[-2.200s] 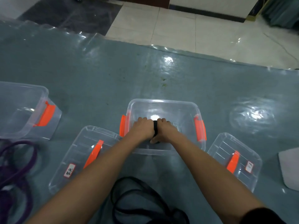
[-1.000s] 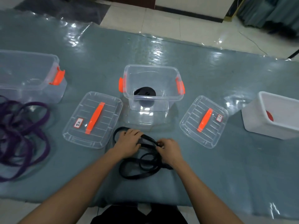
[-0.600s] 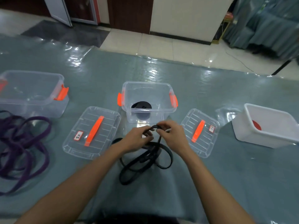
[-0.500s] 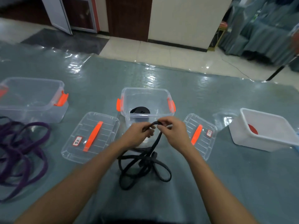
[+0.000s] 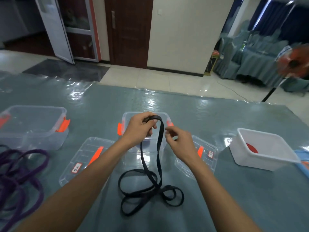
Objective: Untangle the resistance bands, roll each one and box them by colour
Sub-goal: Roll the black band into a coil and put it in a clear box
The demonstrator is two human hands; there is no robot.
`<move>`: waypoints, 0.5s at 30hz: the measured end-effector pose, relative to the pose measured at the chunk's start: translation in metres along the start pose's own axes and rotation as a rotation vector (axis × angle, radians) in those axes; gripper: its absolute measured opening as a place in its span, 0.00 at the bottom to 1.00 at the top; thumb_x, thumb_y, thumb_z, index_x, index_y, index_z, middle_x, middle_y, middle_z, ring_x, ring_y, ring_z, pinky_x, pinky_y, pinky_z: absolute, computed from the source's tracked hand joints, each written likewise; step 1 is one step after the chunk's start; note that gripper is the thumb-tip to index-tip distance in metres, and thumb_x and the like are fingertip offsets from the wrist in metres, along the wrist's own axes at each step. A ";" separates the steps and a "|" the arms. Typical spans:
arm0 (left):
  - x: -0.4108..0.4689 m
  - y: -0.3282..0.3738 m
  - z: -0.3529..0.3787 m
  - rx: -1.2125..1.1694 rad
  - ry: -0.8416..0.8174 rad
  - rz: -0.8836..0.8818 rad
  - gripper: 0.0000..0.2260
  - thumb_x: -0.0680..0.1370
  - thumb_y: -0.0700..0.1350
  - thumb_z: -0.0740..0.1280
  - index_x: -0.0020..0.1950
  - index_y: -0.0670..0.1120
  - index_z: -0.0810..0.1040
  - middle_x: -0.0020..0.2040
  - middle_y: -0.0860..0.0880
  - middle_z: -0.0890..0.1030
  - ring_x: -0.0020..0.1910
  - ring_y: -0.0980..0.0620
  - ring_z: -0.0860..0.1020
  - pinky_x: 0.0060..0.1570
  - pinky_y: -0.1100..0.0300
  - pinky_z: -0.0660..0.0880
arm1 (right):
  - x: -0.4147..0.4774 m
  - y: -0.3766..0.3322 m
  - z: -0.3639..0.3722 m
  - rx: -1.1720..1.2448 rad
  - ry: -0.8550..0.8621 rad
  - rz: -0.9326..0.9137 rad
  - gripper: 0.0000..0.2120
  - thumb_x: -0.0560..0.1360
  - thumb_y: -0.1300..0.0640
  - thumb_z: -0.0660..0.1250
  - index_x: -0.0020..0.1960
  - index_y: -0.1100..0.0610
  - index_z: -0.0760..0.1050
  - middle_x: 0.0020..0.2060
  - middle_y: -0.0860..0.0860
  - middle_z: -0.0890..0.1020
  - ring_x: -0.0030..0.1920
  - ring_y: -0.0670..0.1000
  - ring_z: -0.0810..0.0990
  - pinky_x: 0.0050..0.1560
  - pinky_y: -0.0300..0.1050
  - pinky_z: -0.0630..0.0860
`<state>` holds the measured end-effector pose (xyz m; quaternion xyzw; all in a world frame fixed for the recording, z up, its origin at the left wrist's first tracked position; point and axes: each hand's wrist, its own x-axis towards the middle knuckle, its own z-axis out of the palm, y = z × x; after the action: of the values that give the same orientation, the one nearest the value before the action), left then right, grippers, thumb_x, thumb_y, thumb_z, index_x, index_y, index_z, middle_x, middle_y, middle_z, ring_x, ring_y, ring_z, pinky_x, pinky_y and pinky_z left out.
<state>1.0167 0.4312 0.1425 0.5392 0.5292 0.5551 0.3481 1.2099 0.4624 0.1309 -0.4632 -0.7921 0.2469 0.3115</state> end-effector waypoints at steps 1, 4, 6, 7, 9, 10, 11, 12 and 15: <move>0.000 0.001 -0.001 0.007 0.001 0.003 0.09 0.81 0.38 0.67 0.51 0.50 0.84 0.36 0.49 0.82 0.30 0.52 0.77 0.33 0.60 0.77 | -0.001 -0.003 0.000 0.065 -0.003 0.013 0.13 0.77 0.55 0.70 0.61 0.51 0.80 0.47 0.43 0.84 0.46 0.40 0.81 0.51 0.39 0.79; 0.000 0.006 -0.001 0.060 -0.011 0.039 0.09 0.80 0.38 0.67 0.53 0.50 0.84 0.37 0.49 0.84 0.31 0.52 0.79 0.34 0.54 0.79 | 0.002 -0.014 0.001 0.115 -0.039 0.005 0.11 0.76 0.49 0.72 0.58 0.46 0.80 0.44 0.43 0.84 0.44 0.42 0.81 0.47 0.36 0.77; 0.001 0.009 0.000 0.066 -0.018 0.048 0.09 0.80 0.38 0.67 0.53 0.50 0.84 0.38 0.49 0.84 0.31 0.52 0.80 0.34 0.50 0.80 | 0.006 -0.019 0.003 0.093 -0.009 -0.034 0.05 0.77 0.53 0.71 0.52 0.50 0.82 0.38 0.46 0.83 0.40 0.46 0.80 0.44 0.40 0.75; 0.002 0.010 0.000 0.063 -0.017 0.053 0.09 0.80 0.38 0.68 0.53 0.50 0.84 0.38 0.49 0.84 0.32 0.52 0.80 0.32 0.52 0.80 | 0.008 -0.021 0.002 0.081 0.018 -0.046 0.03 0.78 0.55 0.70 0.50 0.53 0.83 0.35 0.48 0.82 0.38 0.48 0.79 0.43 0.41 0.74; 0.003 0.011 -0.002 0.055 -0.005 0.060 0.08 0.79 0.38 0.69 0.54 0.49 0.84 0.39 0.49 0.84 0.33 0.52 0.81 0.32 0.60 0.77 | 0.012 -0.023 -0.001 0.037 0.073 -0.050 0.05 0.78 0.56 0.70 0.47 0.55 0.84 0.33 0.51 0.82 0.36 0.51 0.79 0.43 0.47 0.76; 0.003 0.010 -0.003 0.044 0.001 0.058 0.09 0.79 0.38 0.71 0.55 0.50 0.84 0.41 0.49 0.85 0.34 0.52 0.82 0.34 0.63 0.77 | 0.014 -0.024 -0.005 0.029 0.103 -0.045 0.05 0.78 0.57 0.70 0.47 0.56 0.84 0.34 0.51 0.83 0.36 0.51 0.80 0.44 0.50 0.77; 0.003 0.009 -0.003 0.029 0.000 0.054 0.09 0.78 0.39 0.72 0.56 0.50 0.84 0.42 0.50 0.86 0.37 0.51 0.84 0.37 0.62 0.79 | 0.017 -0.025 -0.009 0.037 0.134 -0.031 0.05 0.77 0.57 0.70 0.48 0.55 0.85 0.36 0.51 0.83 0.37 0.51 0.81 0.45 0.50 0.78; 0.001 0.008 -0.003 0.010 -0.011 0.043 0.11 0.78 0.39 0.73 0.58 0.50 0.84 0.45 0.50 0.86 0.40 0.50 0.85 0.42 0.59 0.81 | 0.019 -0.027 -0.014 0.067 0.162 -0.007 0.05 0.77 0.58 0.71 0.50 0.55 0.85 0.37 0.50 0.84 0.38 0.51 0.82 0.47 0.50 0.79; -0.007 0.000 0.005 -0.027 -0.061 -0.007 0.13 0.79 0.41 0.72 0.63 0.50 0.83 0.51 0.52 0.87 0.50 0.50 0.86 0.54 0.47 0.83 | 0.026 -0.038 -0.026 0.231 0.220 0.085 0.07 0.74 0.61 0.71 0.50 0.55 0.86 0.38 0.49 0.85 0.37 0.51 0.84 0.43 0.46 0.81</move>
<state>1.0230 0.4260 0.1400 0.5491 0.5126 0.5443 0.3734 1.1971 0.4710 0.1809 -0.4817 -0.6991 0.2973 0.4369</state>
